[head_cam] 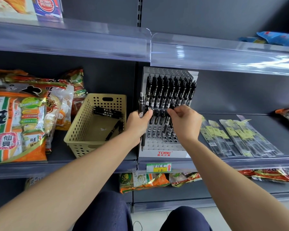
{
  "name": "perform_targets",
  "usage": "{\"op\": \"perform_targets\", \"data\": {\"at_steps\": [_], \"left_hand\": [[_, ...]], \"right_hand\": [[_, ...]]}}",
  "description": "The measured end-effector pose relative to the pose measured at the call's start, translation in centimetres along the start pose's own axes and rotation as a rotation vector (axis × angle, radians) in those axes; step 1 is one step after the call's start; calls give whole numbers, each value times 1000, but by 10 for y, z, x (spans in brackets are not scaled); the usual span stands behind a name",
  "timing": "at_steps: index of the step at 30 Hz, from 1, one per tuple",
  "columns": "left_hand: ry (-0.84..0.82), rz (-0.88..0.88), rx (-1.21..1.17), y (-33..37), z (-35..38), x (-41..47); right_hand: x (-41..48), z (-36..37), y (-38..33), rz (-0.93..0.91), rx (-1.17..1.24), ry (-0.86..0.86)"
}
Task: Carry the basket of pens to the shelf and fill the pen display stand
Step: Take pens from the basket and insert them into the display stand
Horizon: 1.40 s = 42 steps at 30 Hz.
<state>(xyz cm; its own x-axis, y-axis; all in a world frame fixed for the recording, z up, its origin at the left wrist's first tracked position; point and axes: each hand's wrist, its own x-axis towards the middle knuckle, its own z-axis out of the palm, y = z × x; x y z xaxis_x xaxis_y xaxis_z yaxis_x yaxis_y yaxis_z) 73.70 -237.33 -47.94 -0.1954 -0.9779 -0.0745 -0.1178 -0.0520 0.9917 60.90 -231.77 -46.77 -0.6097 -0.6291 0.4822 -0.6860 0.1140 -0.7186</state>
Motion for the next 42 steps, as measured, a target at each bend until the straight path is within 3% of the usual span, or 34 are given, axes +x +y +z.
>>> {"op": "perform_targets", "data": {"at_steps": [14, 22, 42], "left_hand": [[-53, 29, 44, 8, -5, -11], [-1, 12, -1, 2, -2, -5], [5, 20, -9, 0, 0, -5]], "right_hand": [[-7, 3, 5, -6, -37, 18], [-14, 11, 14, 64, -276, -172], [-4, 11, 9, 9, -479, -338]]}}
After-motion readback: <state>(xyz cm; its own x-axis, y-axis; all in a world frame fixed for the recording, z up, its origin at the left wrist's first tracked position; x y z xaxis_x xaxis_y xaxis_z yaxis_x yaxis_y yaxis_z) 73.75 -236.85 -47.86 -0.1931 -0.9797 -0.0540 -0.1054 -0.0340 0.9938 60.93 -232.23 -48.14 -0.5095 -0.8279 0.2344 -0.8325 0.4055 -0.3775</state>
